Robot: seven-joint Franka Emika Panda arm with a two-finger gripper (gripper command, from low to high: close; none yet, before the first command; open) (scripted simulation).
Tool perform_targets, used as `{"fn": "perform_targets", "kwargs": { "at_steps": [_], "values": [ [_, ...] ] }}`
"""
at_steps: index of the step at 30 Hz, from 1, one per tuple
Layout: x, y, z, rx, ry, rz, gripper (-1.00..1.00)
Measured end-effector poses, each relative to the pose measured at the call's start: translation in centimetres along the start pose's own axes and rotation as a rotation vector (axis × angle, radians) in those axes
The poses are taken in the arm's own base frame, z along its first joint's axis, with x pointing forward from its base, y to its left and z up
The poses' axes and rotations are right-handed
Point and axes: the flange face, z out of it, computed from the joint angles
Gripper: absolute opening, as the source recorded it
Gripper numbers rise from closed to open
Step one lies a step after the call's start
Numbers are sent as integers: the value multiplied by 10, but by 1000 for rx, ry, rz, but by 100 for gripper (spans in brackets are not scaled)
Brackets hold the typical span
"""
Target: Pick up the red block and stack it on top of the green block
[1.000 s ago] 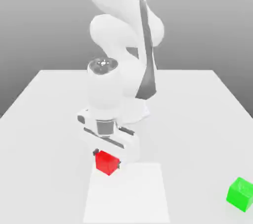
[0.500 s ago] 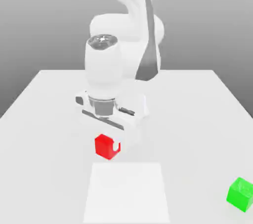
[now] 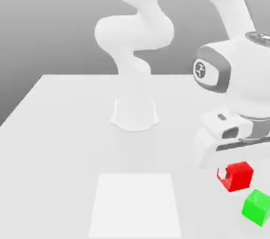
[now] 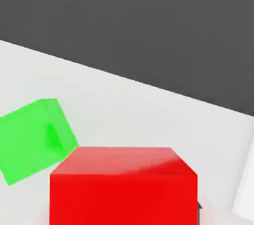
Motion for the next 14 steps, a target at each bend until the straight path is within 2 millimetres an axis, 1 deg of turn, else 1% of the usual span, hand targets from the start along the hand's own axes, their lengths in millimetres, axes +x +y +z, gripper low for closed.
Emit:
{"fn": "perform_targets", "kwargs": {
  "at_steps": [1,3,4,9,10,11,12,14],
  "values": [
    [-3,-7,10,2,-1,-18,-100],
    [-5,-12,36,3,-1,-31,-100],
    [-6,-12,49,3,-1,-34,100],
    [-6,-12,49,3,-1,-34,100],
    [-7,-13,56,2,-1,-36,100],
    [-6,-13,52,2,-1,-36,100],
    [-6,-13,42,2,-1,-36,100],
    [-6,-13,16,2,-1,-36,100]
  ]
}}
